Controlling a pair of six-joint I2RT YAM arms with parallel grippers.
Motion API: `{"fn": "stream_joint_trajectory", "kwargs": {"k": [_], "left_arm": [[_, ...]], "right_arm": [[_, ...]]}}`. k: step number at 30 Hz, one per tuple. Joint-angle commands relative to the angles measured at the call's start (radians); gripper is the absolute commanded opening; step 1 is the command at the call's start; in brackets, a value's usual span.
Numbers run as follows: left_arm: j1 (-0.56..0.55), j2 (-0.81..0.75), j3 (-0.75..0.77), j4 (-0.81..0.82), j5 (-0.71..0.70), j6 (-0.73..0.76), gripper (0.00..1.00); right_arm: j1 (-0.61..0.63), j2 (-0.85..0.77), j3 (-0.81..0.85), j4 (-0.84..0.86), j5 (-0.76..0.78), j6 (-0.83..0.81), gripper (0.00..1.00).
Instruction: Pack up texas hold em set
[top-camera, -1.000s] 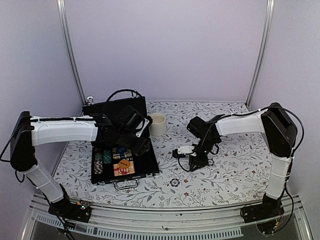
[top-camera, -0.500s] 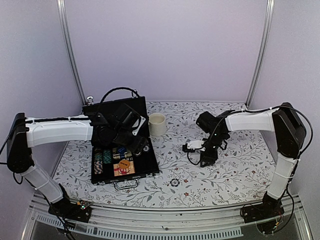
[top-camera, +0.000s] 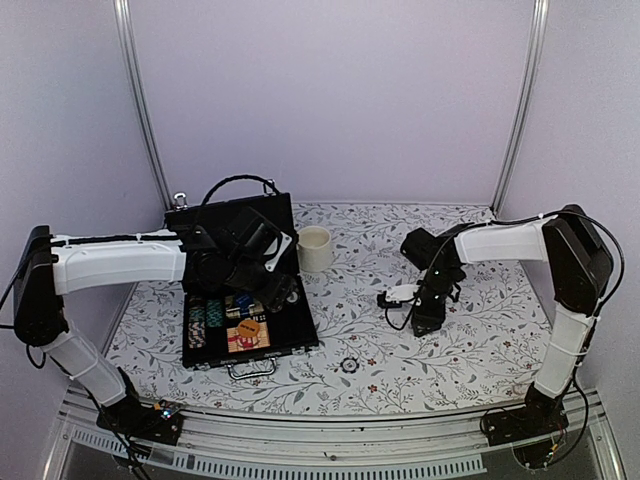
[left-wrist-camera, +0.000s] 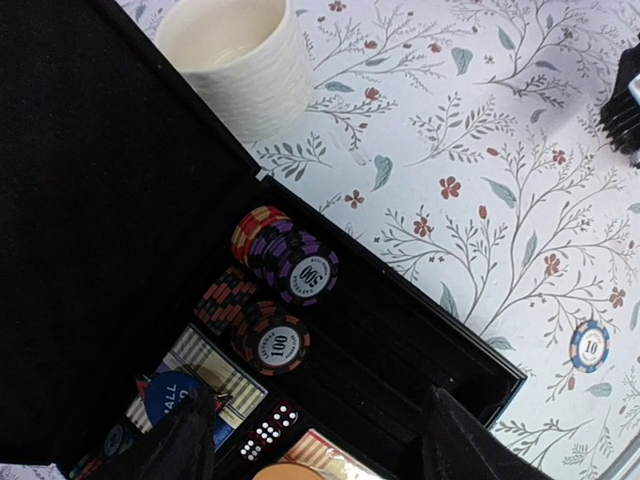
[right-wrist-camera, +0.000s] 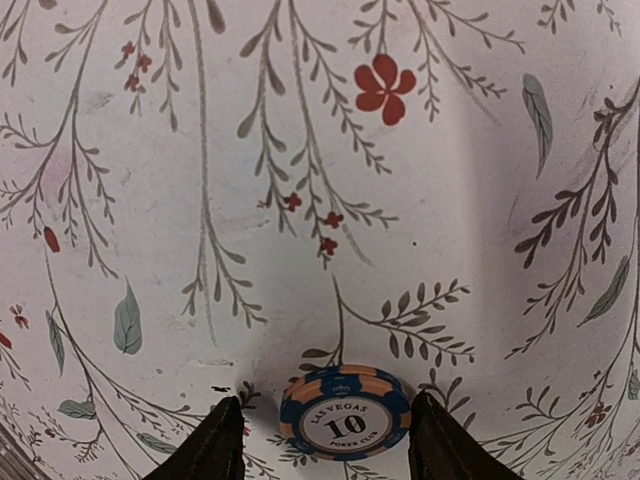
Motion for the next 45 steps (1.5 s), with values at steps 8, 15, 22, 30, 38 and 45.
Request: {"fn": "stream_joint_trajectory", "kwargs": {"k": [8, 15, 22, 30, 38, 45], "left_arm": [[0.012, 0.026, 0.007, 0.011, 0.020, 0.008, 0.71], [0.013, 0.023, 0.001, 0.011, 0.011, 0.010, 0.71], [0.019, 0.019, -0.007, 0.003, 0.000, 0.008, 0.71], [0.047, -0.010, -0.016, -0.039, -0.049, -0.061, 0.71], [0.110, -0.092, -0.062, -0.051, -0.036, -0.138, 0.71], [0.116, -0.096, -0.075, -0.043, -0.027, -0.135, 0.71]], "right_arm": [[-0.010, 0.044, -0.005, -0.040, 0.007, 0.008, 0.35], [-0.007, 0.050, 0.048, -0.061, -0.053, 0.019, 0.21], [0.094, 0.020, 0.149, -0.091, -0.139, 0.024, 0.20], [0.261, 0.092, 0.244, -0.115, -0.205, 0.022, 0.20], [0.351, 0.162, 0.282, -0.095, -0.189, 0.022, 0.20], [0.394, 0.211, 0.337, -0.100, -0.182, 0.027, 0.20]]}}
